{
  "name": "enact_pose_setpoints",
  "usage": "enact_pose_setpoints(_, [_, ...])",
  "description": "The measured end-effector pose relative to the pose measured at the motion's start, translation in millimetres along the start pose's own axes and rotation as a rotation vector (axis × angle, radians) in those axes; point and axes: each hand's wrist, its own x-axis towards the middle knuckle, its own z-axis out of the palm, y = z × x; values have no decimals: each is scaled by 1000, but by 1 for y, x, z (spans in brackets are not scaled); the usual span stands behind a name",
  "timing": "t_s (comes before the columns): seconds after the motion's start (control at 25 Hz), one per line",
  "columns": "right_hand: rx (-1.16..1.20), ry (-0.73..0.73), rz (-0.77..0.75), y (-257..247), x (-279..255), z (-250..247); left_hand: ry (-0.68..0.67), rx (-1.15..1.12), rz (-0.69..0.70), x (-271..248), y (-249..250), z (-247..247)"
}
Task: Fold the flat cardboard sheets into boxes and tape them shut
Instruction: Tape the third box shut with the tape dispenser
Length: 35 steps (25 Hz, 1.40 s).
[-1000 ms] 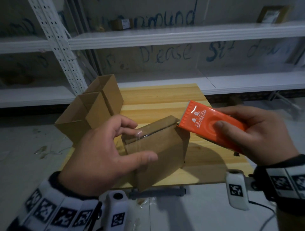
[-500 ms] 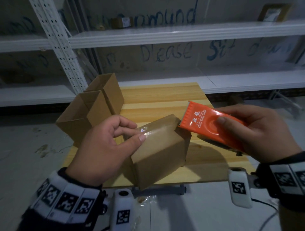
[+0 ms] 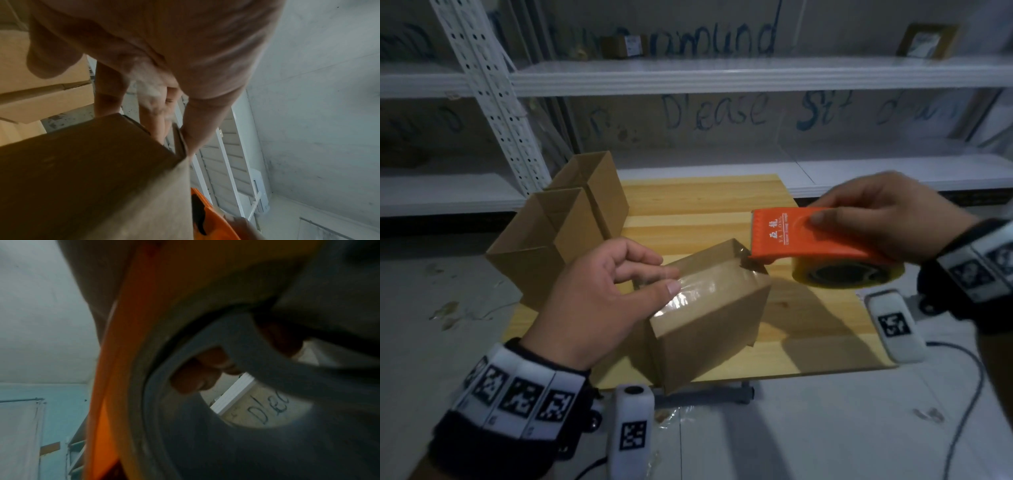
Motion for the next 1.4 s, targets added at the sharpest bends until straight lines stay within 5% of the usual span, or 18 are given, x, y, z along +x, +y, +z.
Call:
enact_pose_setpoints(0.44, [-50,-357,112,-6,76,-14,-66,-83,-35,8,-14,0])
enact_pose_setpoints(0.76, [-46,-376,131,6,91,-7,-68,-209,-2,12,-24,8])
enact_pose_setpoints(0.96, [28,-380,163,19,94,-1,-157,-479,-63,22,-55,12])
enact_pose_setpoints(1.12, [61,-379,189,36,93,6,-179,-599,28,21,-69,22])
enact_pose_setpoints(1.4, [170,-350,237,58,87,15,-14,-234,238,12,-79,49])
